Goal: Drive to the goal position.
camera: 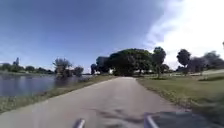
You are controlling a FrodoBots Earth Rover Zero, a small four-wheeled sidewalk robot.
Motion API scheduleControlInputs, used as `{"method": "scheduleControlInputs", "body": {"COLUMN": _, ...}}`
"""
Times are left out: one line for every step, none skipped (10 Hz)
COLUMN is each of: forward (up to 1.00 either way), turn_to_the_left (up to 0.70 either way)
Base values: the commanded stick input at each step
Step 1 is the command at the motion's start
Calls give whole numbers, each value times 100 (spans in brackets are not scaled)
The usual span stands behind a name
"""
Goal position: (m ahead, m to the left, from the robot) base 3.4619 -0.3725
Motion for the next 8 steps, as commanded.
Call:
{"method": "scheduleControlInputs", "body": {"forward": 85, "turn_to_the_left": 0}}
{"method": "scheduleControlInputs", "body": {"forward": 85, "turn_to_the_left": 0}}
{"method": "scheduleControlInputs", "body": {"forward": 85, "turn_to_the_left": 0}}
{"method": "scheduleControlInputs", "body": {"forward": 85, "turn_to_the_left": 0}}
{"method": "scheduleControlInputs", "body": {"forward": 85, "turn_to_the_left": 0}}
{"method": "scheduleControlInputs", "body": {"forward": 85, "turn_to_the_left": 0}}
{"method": "scheduleControlInputs", "body": {"forward": 85, "turn_to_the_left": 0}}
{"method": "scheduleControlInputs", "body": {"forward": 85, "turn_to_the_left": 0}}
